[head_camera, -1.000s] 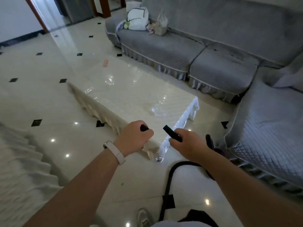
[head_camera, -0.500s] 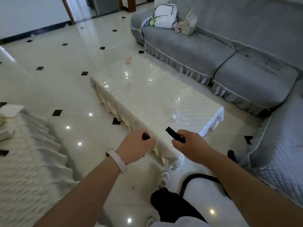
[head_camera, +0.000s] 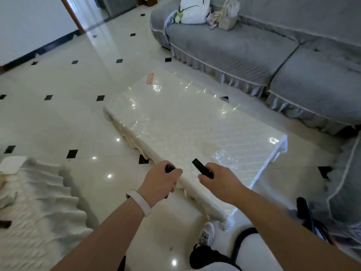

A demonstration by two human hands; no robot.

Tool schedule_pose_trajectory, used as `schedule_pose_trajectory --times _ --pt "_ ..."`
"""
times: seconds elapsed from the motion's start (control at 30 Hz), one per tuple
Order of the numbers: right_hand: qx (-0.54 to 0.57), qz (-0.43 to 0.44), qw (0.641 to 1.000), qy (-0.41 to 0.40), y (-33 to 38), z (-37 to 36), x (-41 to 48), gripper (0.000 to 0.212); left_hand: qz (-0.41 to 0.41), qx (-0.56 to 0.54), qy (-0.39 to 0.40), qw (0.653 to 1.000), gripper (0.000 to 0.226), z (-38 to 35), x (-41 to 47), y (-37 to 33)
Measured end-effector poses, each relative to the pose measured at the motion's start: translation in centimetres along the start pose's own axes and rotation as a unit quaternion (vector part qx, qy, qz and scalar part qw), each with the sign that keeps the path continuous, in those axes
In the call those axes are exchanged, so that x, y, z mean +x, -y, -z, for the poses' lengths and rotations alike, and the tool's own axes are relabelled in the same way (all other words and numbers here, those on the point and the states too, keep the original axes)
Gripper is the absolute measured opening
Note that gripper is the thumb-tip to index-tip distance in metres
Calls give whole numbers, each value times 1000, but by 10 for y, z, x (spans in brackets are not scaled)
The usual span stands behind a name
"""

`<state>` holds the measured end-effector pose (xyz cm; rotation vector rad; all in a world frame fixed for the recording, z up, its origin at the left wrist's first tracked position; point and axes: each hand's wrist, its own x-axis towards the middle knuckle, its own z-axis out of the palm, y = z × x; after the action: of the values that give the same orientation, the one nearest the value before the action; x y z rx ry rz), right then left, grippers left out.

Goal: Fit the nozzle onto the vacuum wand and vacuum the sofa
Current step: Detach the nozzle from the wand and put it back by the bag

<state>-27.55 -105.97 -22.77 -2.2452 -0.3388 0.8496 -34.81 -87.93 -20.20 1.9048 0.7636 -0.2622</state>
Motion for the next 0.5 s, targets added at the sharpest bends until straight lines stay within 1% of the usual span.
schedule_pose_trajectory --times 0.2,0.33,0.5 --pt "41 -11 999 -19 11 34 41 21 -8 -23 0 1000 25 -16 51 -45" --pt "83 -23 995 -50 9 53 47 22 -24 2 38 999 24 -29 77 -66" --pt "111 -70 985 -111 0 63 58 24 -60 35 92 993 19 -41 108 -90"
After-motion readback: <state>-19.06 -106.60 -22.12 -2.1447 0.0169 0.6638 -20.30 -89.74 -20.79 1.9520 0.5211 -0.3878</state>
